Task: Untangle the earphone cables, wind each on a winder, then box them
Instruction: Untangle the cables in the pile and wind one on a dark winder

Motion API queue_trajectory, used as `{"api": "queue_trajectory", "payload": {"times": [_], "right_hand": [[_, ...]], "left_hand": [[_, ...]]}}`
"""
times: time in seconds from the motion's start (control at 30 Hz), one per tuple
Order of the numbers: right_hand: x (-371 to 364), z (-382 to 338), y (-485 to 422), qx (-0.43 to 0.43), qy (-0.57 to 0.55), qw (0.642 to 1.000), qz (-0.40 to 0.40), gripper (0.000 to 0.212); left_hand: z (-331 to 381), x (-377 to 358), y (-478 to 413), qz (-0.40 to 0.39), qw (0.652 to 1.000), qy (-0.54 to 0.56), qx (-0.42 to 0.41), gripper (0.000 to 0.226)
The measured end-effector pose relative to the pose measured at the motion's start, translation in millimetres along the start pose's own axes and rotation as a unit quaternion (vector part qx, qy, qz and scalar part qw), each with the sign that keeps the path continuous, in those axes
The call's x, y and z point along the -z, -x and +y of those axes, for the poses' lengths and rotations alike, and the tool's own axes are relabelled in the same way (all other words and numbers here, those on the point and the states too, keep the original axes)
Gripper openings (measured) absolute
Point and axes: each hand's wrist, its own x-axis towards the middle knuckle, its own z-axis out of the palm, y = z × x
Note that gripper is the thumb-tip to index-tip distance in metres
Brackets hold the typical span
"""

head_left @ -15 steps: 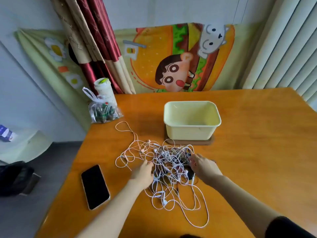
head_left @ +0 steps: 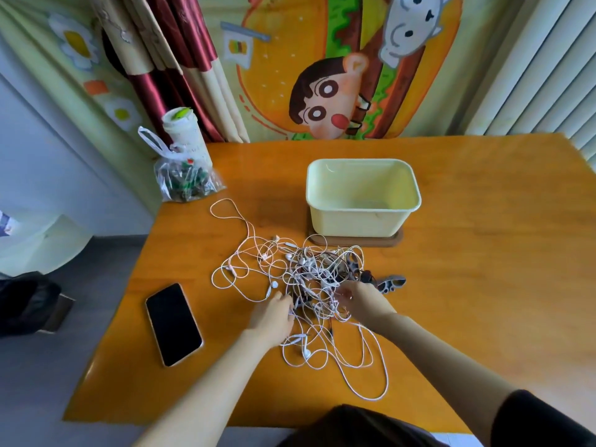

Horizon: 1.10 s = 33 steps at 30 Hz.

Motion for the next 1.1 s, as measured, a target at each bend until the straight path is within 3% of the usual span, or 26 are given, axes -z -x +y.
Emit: {"api": "queue_trajectory", "payload": {"times": [0.07,0.13,0.23,0.3,0.33,0.43,0.5,0.63,0.8,1.0,1.1], "right_hand": [[4,1,4,0.020,-0.005,1.000,0.011,0.019],[8,0,11,0.047,-0.011,0.999,0.018,0.020],[11,-3,21,0.078,-0.028,0.997,0.011,0.021],[12,-2,26,0.065,-0.023,0.998,-0.014,0.026],[12,2,27,0.047,-0.019,0.998,-0.024,0.030],[17,6,31,0.001,0.070,0.997,-0.036,0.032],[22,4,32,-0.005,0.116,0.993,-0.011,0.030],[24,-18,29,0.048,0.070,0.996,0.032,0.059],[35,-32,24,0.092,-0.054,0.990,0.095,0.017],[78,-42,31,0.143,-0.193,0.938,0.249,0.021],[98,-41,27,0.089,-0.248,0.912,0.315,0.022]], "left_hand": [[8,10,-5,0.081,0.997,0.018,-0.005,0.017],[14,16,-16,0.128,0.991,0.034,-0.033,0.033],[23,18,-28,0.087,0.991,0.047,-0.092,0.074],[25,16,-31,0.037,0.995,0.054,-0.071,0.081],[25,13,-33,0.010,0.997,0.054,-0.050,0.074],[22,10,-33,-0.012,0.999,0.042,-0.016,0.022],[23,12,-31,0.011,0.998,0.058,-0.037,0.026],[48,27,-23,0.063,0.987,0.087,-0.121,0.023],[60,40,-20,0.147,0.967,0.140,-0.154,0.011],[33,31,-30,0.067,0.979,0.162,-0.100,0.022],[28,26,-29,0.054,0.977,0.190,-0.076,0.033]]}}
